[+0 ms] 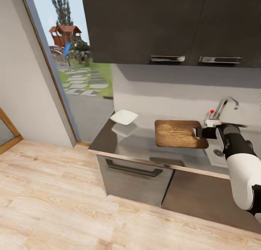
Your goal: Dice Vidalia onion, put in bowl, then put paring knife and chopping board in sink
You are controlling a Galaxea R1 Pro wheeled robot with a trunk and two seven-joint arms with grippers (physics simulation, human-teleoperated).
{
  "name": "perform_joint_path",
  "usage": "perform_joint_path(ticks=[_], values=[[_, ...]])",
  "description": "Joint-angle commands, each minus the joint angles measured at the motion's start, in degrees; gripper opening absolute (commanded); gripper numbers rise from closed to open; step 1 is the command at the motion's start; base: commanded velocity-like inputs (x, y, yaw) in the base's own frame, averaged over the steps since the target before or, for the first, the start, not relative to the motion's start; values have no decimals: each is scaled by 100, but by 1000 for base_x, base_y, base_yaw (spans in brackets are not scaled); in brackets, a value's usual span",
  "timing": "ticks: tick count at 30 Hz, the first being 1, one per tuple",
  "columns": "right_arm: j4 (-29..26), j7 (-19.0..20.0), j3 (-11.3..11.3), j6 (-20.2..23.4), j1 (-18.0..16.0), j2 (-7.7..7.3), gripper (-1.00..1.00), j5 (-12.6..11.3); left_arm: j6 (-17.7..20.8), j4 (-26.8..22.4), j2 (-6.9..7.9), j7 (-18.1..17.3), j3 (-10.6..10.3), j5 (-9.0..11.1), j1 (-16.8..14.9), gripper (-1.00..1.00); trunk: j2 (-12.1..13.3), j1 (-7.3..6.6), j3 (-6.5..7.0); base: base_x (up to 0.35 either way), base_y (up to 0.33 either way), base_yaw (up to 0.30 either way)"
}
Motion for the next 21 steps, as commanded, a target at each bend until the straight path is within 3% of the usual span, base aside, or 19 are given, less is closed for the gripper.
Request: perform_joint_path(ticks=[1, 9, 16, 21], values=[[-5, 20, -24, 25, -5, 6, -100, 29, -19, 4, 0, 6, 0, 6, -4, 100, -11, 3, -5, -47, 278, -114], [5, -627, -24, -153, 2, 24, -100, 18, -22, 5, -26, 14, -12, -2, -4, 100, -11, 3, 27, -11, 107, -71], [30, -667, -23, -217, 13, 16, -100, 17, -28, -25, -99, 8, -16, -25, -4, 100, -11, 3, 29, 0, 4, -5], [342, -667, -35, -779, 34, 3, -100, 13, -28, -73, -105, 2, -16, -43, -4, 100, -11, 3, 29, 0, 0, 0]])
